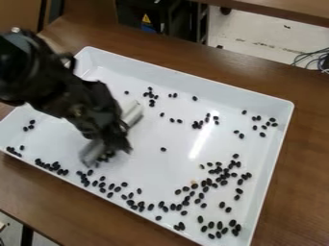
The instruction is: Sweep into pile
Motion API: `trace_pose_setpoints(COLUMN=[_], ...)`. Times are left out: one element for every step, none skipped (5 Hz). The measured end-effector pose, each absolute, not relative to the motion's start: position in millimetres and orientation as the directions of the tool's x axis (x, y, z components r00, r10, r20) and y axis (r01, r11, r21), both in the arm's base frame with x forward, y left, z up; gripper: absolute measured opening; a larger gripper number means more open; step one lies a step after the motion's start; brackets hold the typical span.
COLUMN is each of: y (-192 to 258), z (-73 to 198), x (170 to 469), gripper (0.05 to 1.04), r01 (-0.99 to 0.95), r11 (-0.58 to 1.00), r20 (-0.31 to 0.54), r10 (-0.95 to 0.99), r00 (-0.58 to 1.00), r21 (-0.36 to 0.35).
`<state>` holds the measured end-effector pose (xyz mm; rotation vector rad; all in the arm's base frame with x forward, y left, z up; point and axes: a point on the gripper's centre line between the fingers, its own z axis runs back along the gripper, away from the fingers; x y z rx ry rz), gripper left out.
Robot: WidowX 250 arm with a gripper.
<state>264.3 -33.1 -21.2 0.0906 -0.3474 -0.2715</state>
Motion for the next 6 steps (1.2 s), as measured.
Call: trace_pose_setpoints(y=[-82.7, -126.9, -166.1, -177.4, -164.8, -131.3], z=[-22.6, -23.4, -20.5, -17.4, -11.0, -4.5], x=[255.3, 235.5, 225.0, 228.6, 241.4, 259.8], gripper=[0.355, 0.355, 0.355, 0.355, 0.355, 0.355], r01=[0.292, 0.312, 0.319, 0.347, 0.333, 0.274], r11=[0.953, 0.950, 0.948, 0.937, 0.941, 0.956], r20=[0.343, 0.341, 0.289, 0.256, 0.246, 0.232], r10=[-0.301, -0.296, -0.306, -0.342, -0.336, -0.292], r00=[0.890, 0.892, 0.907, 0.904, 0.909, 0.928], r21=[0.080, 0.007, 0.000, 0.027, 0.056, 0.106])
